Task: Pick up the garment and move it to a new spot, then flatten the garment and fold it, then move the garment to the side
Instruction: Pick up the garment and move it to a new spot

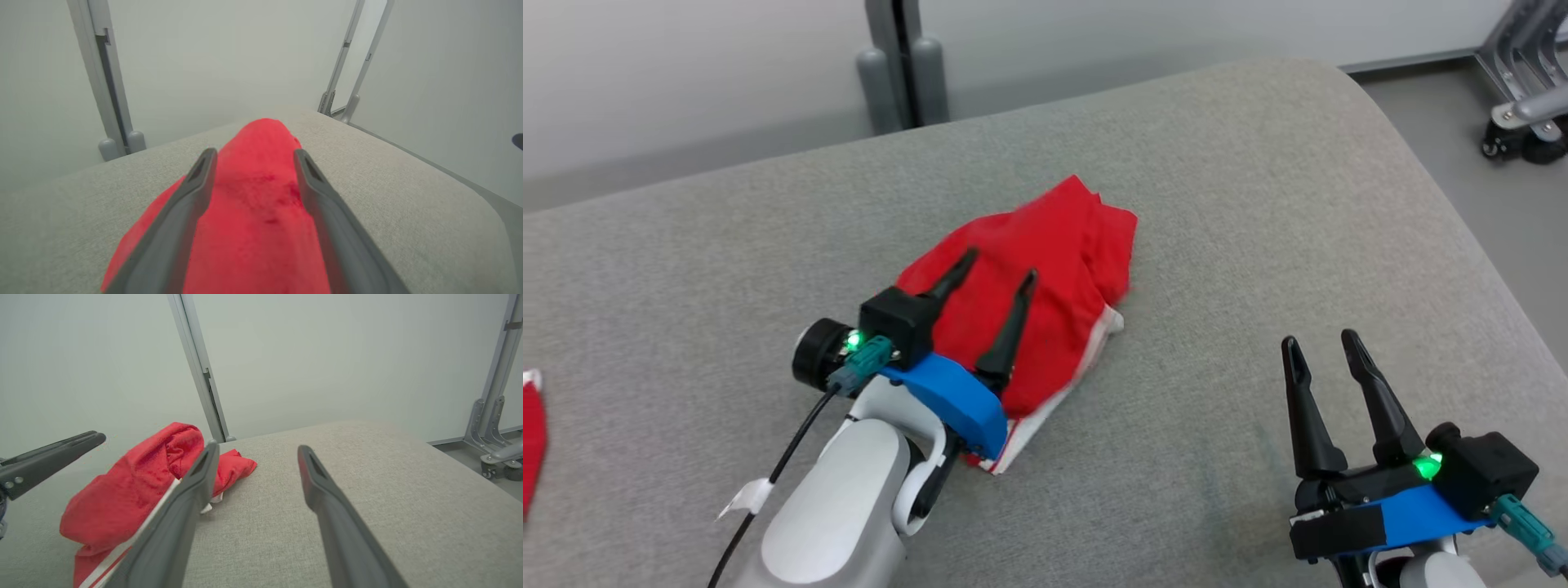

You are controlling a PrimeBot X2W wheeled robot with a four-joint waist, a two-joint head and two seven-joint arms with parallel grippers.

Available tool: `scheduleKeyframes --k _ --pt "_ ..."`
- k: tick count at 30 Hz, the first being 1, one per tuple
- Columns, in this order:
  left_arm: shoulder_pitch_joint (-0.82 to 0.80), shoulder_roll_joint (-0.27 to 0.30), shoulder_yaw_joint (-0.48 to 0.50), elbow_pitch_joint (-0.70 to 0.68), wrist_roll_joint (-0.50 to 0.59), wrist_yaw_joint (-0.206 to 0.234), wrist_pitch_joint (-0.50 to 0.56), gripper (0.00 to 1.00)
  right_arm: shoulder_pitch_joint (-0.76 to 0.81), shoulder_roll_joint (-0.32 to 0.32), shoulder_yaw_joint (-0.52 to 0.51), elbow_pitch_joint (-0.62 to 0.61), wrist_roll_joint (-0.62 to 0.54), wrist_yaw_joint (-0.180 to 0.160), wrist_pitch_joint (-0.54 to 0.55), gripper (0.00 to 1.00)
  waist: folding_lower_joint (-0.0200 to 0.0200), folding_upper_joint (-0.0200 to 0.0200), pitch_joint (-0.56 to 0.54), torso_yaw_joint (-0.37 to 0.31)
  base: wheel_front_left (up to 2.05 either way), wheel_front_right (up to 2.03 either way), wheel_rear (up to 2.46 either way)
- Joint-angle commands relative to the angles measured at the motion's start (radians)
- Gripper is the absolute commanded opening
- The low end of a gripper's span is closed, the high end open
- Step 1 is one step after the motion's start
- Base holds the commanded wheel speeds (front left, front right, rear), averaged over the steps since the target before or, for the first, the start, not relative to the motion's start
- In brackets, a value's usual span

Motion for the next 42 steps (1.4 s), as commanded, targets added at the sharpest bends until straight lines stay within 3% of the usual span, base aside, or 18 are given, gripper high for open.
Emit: scheduleKeyframes --k 1,9,21,31,42 --pt "0.01 0.004 0.009 -0.002 -0.003 0.011 -0.018 1.0 0.013 -0.003 -0.003 0.004 -0.007 0.002 -0.003 1.0 0.0 0.0 -0.005 0.007 0.0 0.0 0.0" --pt "0.054 0.034 0.072 -0.049 0.027 0.089 -0.166 1.0 0.053 -0.003 -0.011 0.012 -0.024 0.002 -0.003 1.0 0.0 0.0 -0.069 0.101 0.0 0.0 0.0" --pt "0.24 0.105 0.244 -0.226 0.069 0.177 -0.189 1.0 0.084 -0.003 -0.025 0.024 -0.041 0.002 -0.003 1.0 0.0 0.0 -0.126 0.217 0.0 0.0 0.0" --pt "0.418 0.123 0.352 -0.292 0.1 0.162 -0.188 1.0 0.117 -0.003 -0.048 0.047 -0.053 0.002 -0.003 1.0 0.0 0.0 -0.161 0.257 0.0 0.0 0.0" --pt "0.513 0.082 0.412 -0.281 0.143 0.136 -0.188 1.0 0.156 -0.003 -0.068 0.084 -0.062 0.002 -0.003 1.0 0.0 0.0 -0.183 0.277 0.0 0.0 0.0"
